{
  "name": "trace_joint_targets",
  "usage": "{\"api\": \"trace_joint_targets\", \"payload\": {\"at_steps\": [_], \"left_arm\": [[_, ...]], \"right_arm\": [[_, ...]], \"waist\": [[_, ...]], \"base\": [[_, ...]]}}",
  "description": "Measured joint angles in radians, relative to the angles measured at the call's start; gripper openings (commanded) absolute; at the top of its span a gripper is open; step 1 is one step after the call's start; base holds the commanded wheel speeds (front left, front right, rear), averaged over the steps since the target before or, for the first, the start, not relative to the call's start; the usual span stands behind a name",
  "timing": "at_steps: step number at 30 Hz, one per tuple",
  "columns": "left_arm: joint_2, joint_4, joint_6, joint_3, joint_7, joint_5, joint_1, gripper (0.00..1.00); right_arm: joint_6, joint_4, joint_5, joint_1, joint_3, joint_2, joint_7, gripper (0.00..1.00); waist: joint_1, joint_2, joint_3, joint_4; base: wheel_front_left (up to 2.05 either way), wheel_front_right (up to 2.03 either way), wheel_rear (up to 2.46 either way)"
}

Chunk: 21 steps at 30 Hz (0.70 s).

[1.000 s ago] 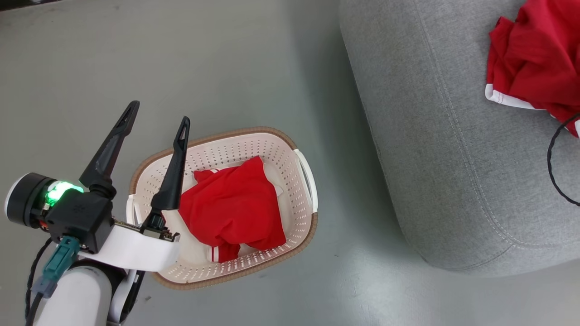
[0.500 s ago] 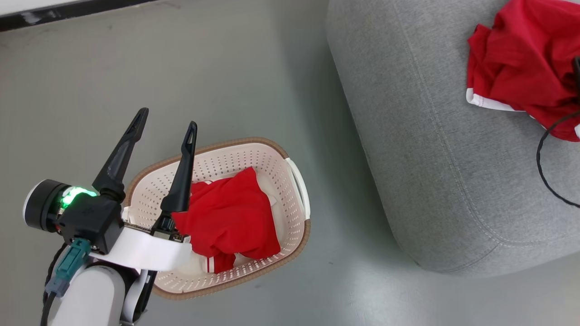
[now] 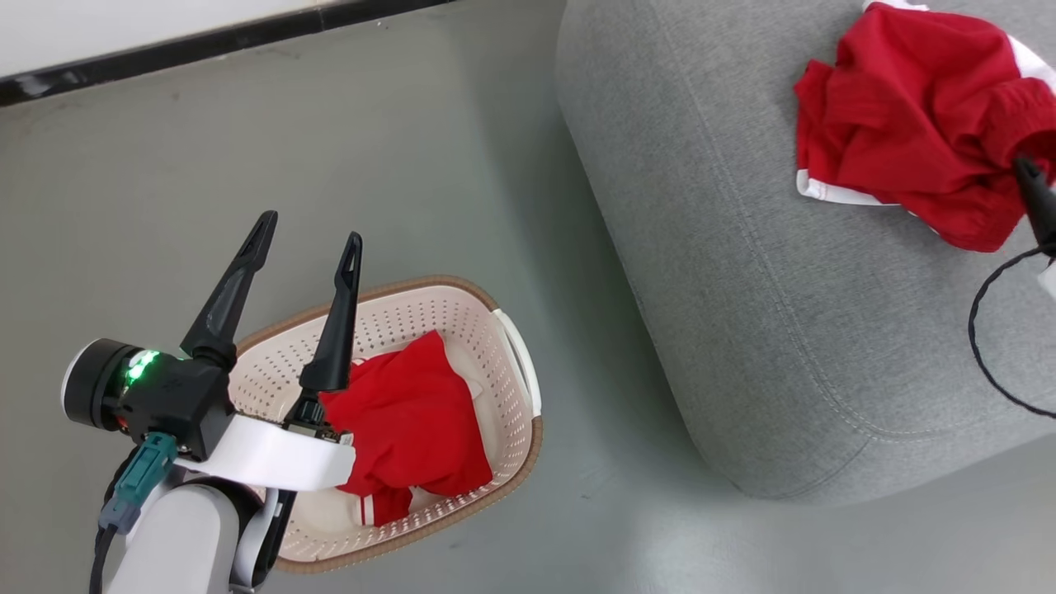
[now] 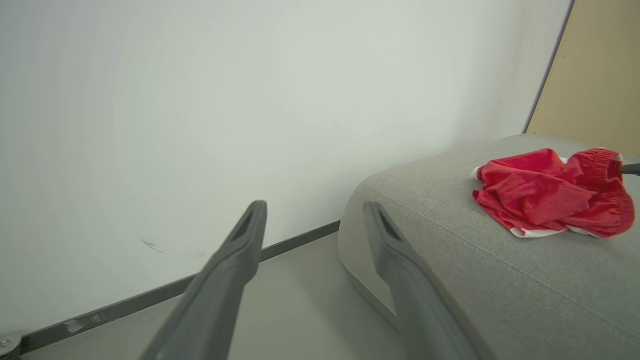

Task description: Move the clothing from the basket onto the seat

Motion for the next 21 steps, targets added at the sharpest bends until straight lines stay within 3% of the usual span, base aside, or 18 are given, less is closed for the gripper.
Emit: {"api": "trace_joint_targets", "payload": {"at_steps": [7,21], "left_arm": [[-0.004,0.029,0.009,0.014,-0.017,-0.008,0.000,1.00],[-0.028,0.102,0.065,0.088,-0.044,-0.037,0.034,1.00]], "right_arm": [[0.000,-0.105,0.027,0.055,0.042,-0.029,0.024,1.00],[0.000,-0.296,0.018,0.088,0.088,-0.045,-0.122,1.00]], "waist": [[0.0000,0.0000,-0.030,-0.025],[0.0000,0.0000,-0.118,-0.030]], "base": [[0.00,0.00,0.00],[0.00,0.00,0.00]]}}
